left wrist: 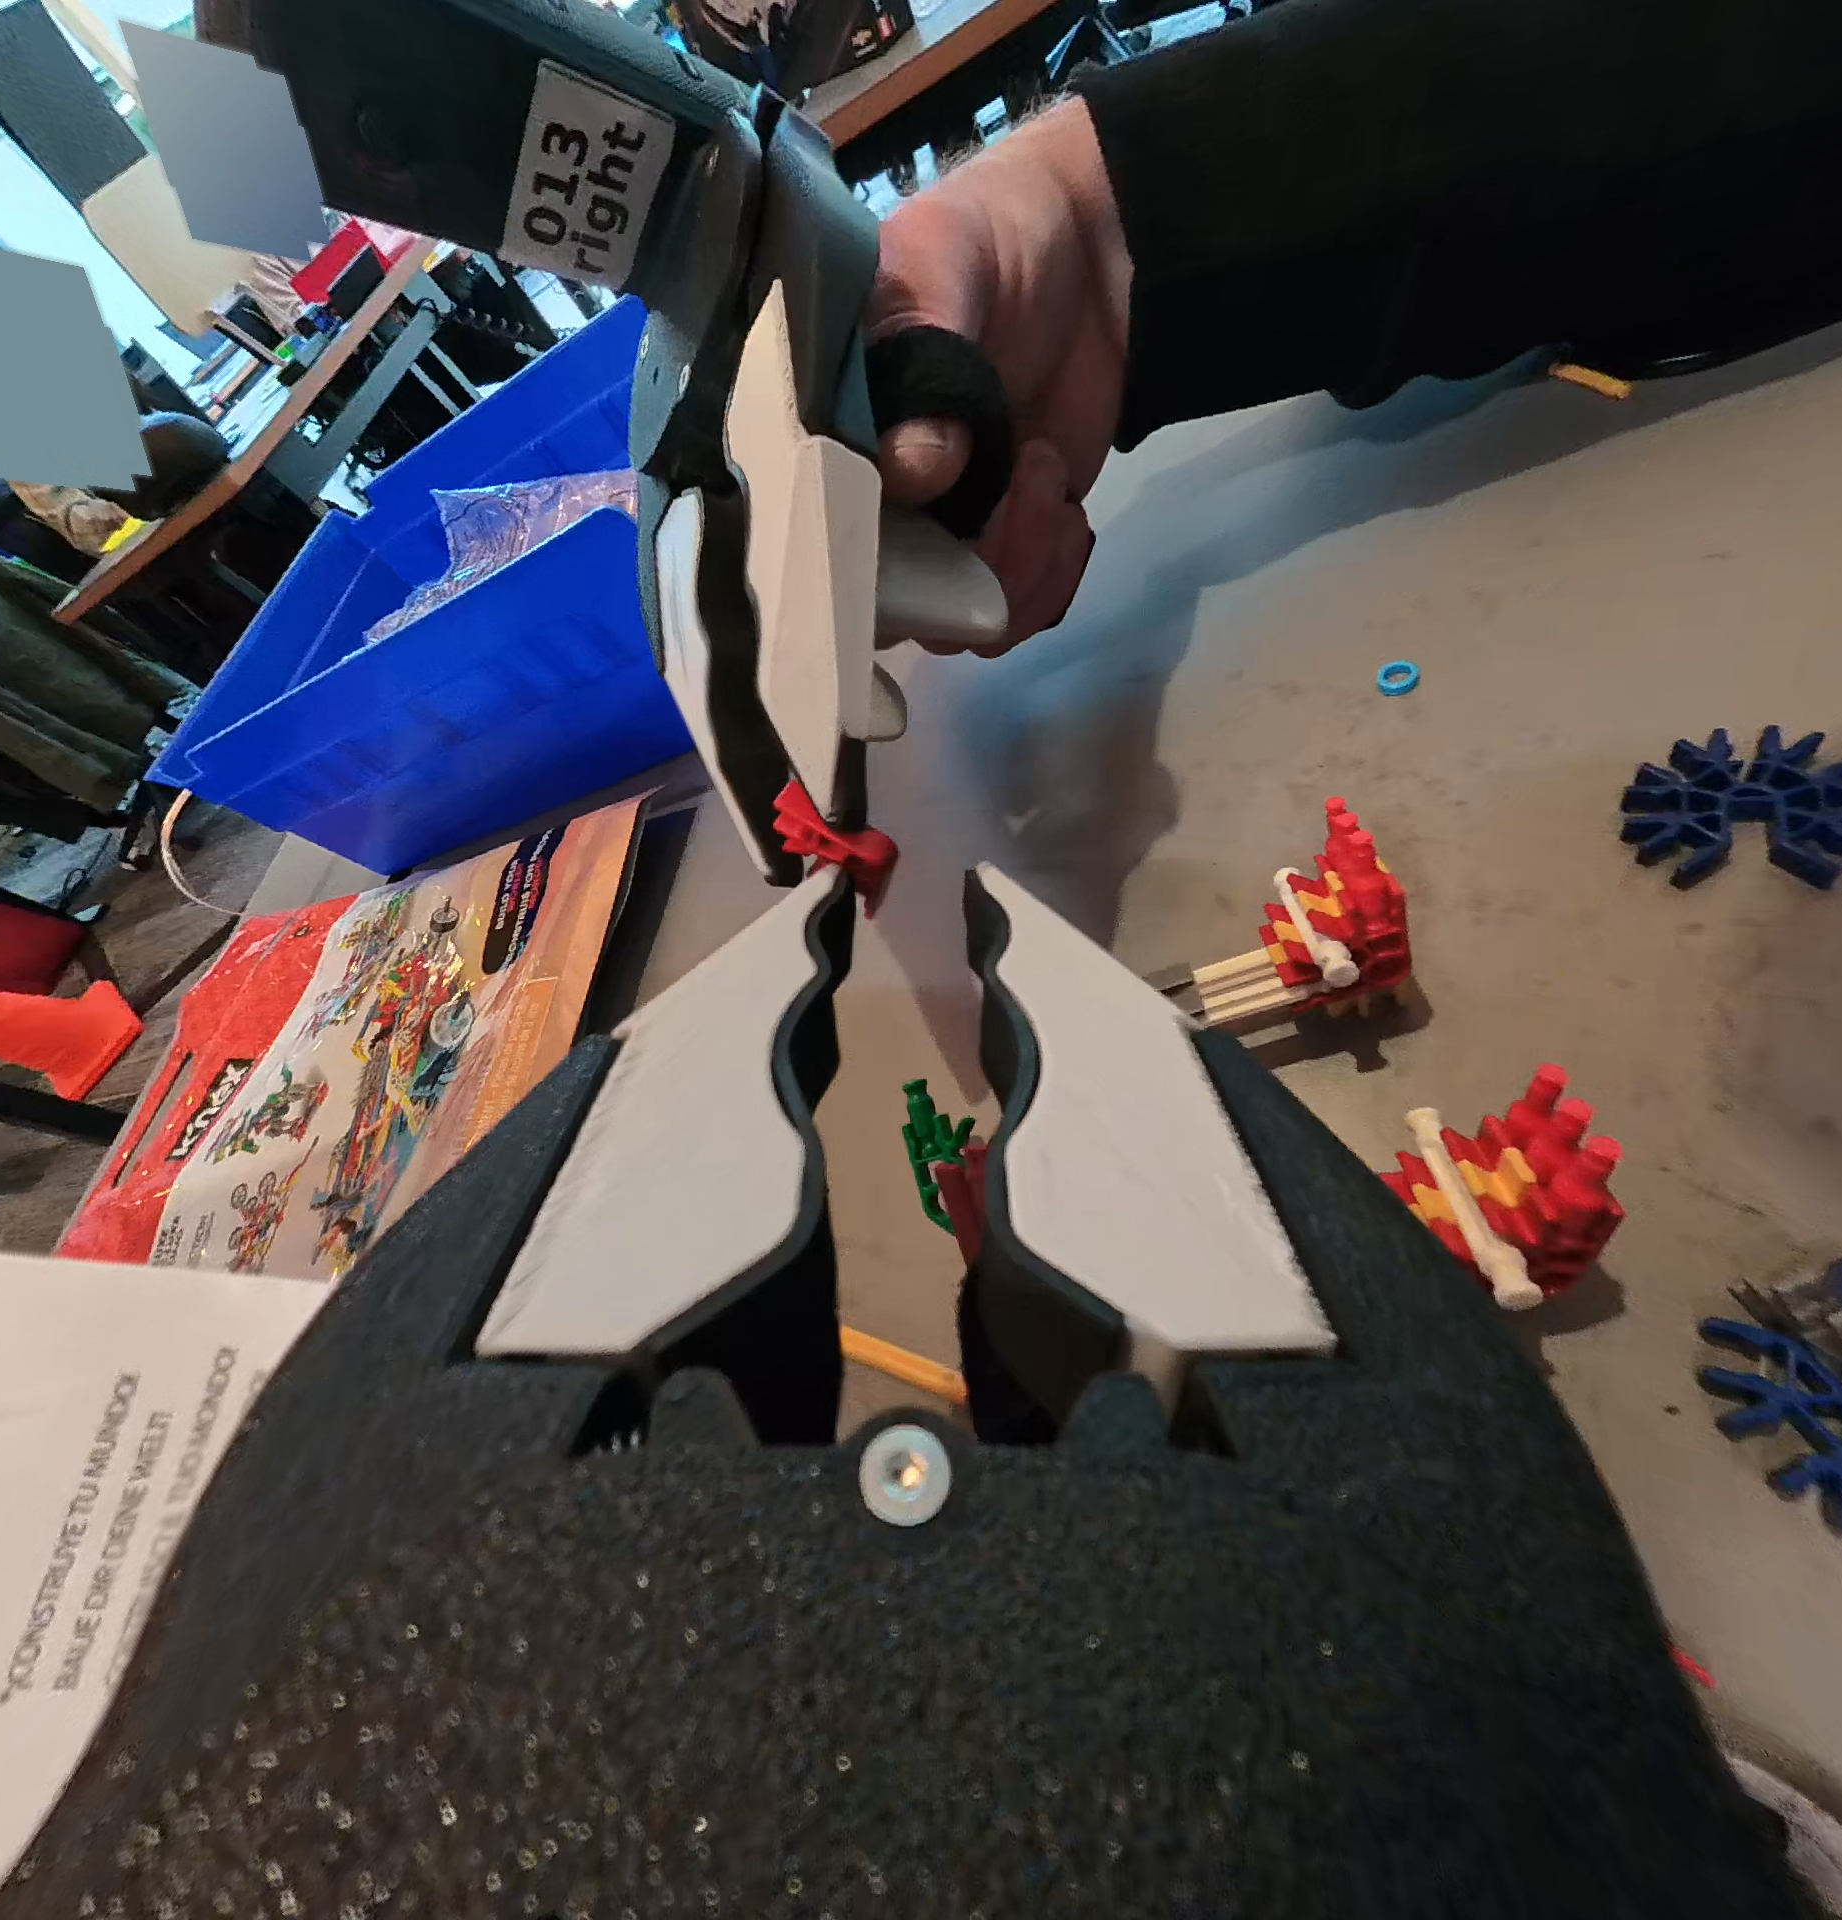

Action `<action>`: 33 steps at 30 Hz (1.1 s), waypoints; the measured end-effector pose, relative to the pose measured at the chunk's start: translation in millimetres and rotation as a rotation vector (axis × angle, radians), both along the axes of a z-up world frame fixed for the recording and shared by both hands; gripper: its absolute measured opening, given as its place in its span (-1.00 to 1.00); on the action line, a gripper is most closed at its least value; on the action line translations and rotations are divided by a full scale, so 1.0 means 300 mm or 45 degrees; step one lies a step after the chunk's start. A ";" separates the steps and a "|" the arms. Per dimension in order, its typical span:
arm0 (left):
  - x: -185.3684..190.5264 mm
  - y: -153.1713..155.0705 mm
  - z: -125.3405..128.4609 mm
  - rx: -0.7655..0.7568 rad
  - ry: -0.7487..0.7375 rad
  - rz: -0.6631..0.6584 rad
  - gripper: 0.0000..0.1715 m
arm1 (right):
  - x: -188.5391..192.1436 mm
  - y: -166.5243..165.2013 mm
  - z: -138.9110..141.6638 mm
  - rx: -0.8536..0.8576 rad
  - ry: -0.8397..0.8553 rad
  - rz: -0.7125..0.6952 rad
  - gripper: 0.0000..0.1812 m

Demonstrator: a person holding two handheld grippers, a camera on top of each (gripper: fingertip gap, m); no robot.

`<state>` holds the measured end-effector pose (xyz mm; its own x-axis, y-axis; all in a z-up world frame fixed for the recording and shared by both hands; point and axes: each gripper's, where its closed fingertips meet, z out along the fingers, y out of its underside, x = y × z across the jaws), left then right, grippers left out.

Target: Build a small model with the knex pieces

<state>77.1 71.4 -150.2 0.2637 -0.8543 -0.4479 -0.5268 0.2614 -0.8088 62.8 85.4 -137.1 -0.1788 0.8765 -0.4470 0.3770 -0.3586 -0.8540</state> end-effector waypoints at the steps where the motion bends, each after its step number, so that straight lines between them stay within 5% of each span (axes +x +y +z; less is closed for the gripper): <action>1: 0.000 0.004 -0.001 0.000 0.000 0.012 -0.73 | -0.002 0.007 0.002 -0.001 0.003 -0.014 -0.81; 6: -0.003 0.039 0.010 0.028 -0.038 0.103 -0.67 | -0.012 0.031 0.017 -0.012 0.028 -0.072 -0.81; 11: -0.010 0.069 0.028 0.030 -0.096 0.184 -0.84 | -0.019 0.033 0.016 0.001 0.019 -0.089 -0.81; 20: -0.009 0.065 0.047 -0.084 -0.215 0.164 -0.94 | -0.006 0.044 0.042 0.036 0.053 -0.114 -0.84; 33: -0.028 0.037 -0.036 -0.207 0.039 0.097 -0.94 | 0.002 0.006 -0.053 0.630 -0.214 -0.054 -0.89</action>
<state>68.7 82.5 -160.9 0.3189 -0.8941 -0.3144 -0.5655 0.0866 -0.8202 63.4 87.3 -153.0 -0.0997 0.9950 0.0030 0.5172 0.0544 -0.8541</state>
